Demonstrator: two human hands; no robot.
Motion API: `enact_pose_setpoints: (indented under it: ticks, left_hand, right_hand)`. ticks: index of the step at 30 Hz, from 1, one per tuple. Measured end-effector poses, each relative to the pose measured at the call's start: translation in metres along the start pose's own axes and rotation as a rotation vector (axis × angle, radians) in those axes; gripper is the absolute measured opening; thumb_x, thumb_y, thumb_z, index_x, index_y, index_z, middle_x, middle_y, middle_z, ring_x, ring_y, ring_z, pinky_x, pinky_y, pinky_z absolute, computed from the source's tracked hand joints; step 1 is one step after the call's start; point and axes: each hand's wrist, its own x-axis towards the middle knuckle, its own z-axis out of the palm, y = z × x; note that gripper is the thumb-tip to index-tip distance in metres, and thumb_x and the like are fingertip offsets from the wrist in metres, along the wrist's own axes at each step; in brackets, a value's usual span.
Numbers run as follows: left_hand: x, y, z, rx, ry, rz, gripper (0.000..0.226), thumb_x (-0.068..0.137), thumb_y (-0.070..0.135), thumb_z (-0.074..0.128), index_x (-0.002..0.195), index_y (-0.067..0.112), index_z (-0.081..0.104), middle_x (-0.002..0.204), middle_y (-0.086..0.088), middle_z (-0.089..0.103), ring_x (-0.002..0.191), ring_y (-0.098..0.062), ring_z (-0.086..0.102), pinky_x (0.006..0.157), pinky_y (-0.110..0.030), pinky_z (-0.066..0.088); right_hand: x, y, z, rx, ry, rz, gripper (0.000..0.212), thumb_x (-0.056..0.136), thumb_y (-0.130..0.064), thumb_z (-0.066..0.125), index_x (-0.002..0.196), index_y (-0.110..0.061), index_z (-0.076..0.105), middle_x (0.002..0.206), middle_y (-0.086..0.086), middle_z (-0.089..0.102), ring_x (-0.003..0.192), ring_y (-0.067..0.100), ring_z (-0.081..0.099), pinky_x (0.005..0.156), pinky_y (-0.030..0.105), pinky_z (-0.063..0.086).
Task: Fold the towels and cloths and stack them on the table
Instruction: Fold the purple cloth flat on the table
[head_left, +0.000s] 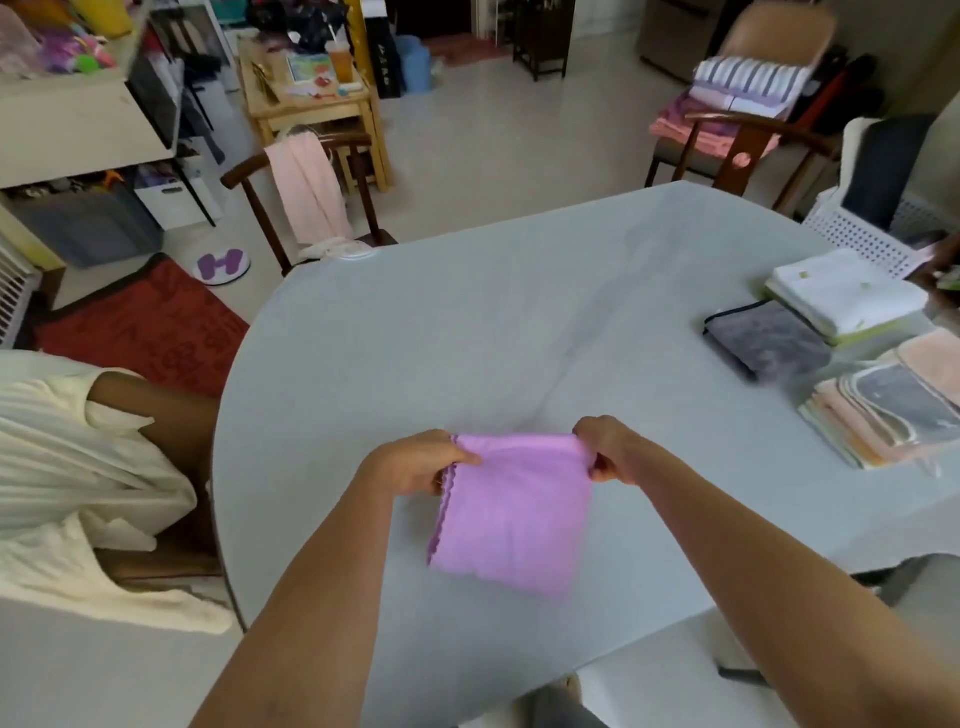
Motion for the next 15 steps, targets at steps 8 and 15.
enact_pose_setpoints:
  ticks: [8, 15]
  left_hand:
    - [0.038, -0.05, 0.036, -0.073, 0.564, 0.124, 0.01, 0.091, 0.015, 0.061, 0.083, 0.009, 0.058, 0.076, -0.009, 0.06, 0.076, -0.02, 0.056, 0.065, -0.029, 0.042]
    - [0.037, -0.096, 0.06, 0.005, 0.698, -0.155, 0.07, 0.092, 0.057, 0.047, 0.108, -0.009, 0.063, 0.113, -0.026, 0.064, 0.107, -0.036, 0.061, 0.088, -0.039, 0.046]
  right_hand:
    - [0.035, 0.048, 0.041, 0.414, 0.131, -0.091, 0.023, 0.097, -0.027, 0.046, 0.099, -0.005, 0.052, 0.083, 0.011, 0.054, 0.072, 0.024, 0.055, 0.065, 0.037, 0.054]
    - [0.025, 0.114, 0.062, 0.032, -0.111, -0.269, 0.055, 0.087, -0.022, 0.068, 0.136, -0.021, 0.043, 0.119, 0.009, 0.053, 0.101, 0.024, 0.056, 0.083, 0.029, 0.048]
